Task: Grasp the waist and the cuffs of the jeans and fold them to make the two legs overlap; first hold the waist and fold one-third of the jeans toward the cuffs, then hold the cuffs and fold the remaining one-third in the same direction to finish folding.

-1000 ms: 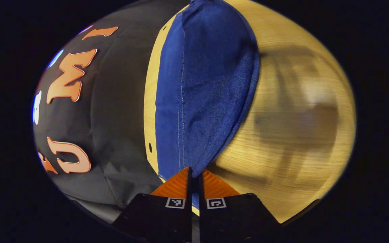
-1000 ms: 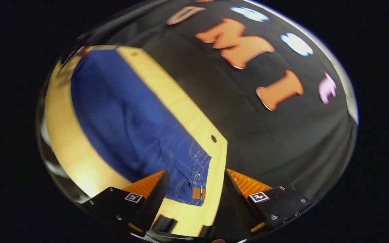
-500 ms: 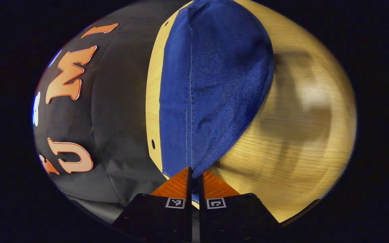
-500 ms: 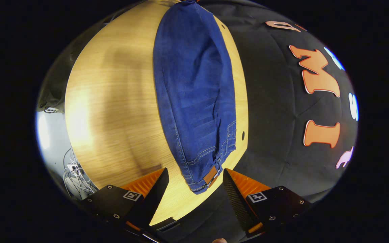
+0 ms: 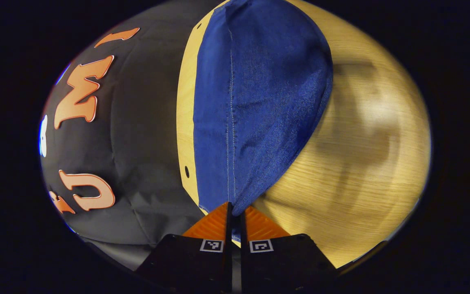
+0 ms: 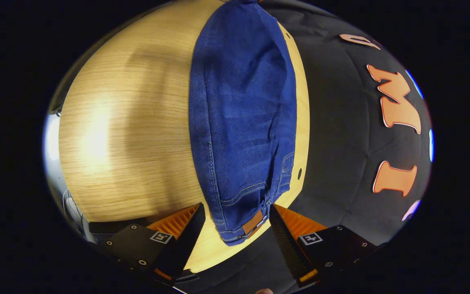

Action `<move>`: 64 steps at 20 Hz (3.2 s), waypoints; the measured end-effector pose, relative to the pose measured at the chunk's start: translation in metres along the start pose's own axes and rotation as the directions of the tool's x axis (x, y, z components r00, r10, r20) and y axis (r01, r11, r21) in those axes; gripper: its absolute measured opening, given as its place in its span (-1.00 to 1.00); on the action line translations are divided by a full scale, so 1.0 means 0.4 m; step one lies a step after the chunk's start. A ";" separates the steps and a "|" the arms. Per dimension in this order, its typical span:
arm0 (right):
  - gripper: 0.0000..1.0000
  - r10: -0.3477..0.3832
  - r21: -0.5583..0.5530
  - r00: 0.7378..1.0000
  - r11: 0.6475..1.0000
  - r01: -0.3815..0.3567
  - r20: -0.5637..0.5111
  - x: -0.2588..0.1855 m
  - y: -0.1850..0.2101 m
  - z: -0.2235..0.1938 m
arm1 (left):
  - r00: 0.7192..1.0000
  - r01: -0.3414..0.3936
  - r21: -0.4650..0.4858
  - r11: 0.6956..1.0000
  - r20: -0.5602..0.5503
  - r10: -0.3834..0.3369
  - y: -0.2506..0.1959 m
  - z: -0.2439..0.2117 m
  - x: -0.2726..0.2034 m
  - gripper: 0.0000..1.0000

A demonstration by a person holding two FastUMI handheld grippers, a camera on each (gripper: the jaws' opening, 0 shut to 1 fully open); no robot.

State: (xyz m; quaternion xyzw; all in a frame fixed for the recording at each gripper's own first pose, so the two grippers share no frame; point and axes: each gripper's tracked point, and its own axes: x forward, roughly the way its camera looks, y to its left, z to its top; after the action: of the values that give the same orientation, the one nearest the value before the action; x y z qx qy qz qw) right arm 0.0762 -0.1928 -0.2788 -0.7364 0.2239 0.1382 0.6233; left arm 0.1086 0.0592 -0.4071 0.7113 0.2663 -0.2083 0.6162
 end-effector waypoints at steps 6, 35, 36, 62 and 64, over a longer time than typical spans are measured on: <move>0.84 0.012 0.000 1.000 1.000 -0.012 0.025 0.039 -0.011 0.008 | 1.000 0.002 -0.008 1.000 -0.006 -0.002 0.001 0.005 0.006 -0.82; -0.99 0.516 0.528 0.848 0.690 -0.495 0.119 -0.001 -0.262 0.000 | 0.787 0.597 -0.019 0.802 0.208 -0.581 0.226 0.024 0.021 -0.93; -0.99 0.537 0.546 0.834 0.665 -0.509 0.124 0.004 -0.265 0.001 | 0.754 0.639 -0.045 0.768 0.235 -0.613 0.261 0.026 0.035 -0.92; 1.00 0.382 0.989 0.920 0.077 -0.124 0.085 0.360 -0.578 0.063 | 0.867 0.497 -0.129 0.858 0.123 -0.483 0.600 -0.069 0.634 0.99; 1.00 0.336 0.993 0.934 -0.020 -0.119 0.119 0.356 -0.569 0.050 | 0.885 0.462 -0.204 0.863 0.175 -0.432 0.620 -0.088 0.623 0.99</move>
State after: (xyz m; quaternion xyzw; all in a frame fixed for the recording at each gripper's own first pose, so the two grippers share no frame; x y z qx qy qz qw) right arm 0.3145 -0.1677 -0.1563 -0.0532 0.4210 -0.0150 0.9054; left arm 0.4571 0.0999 -0.3674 0.5360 0.4086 -0.3553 0.6477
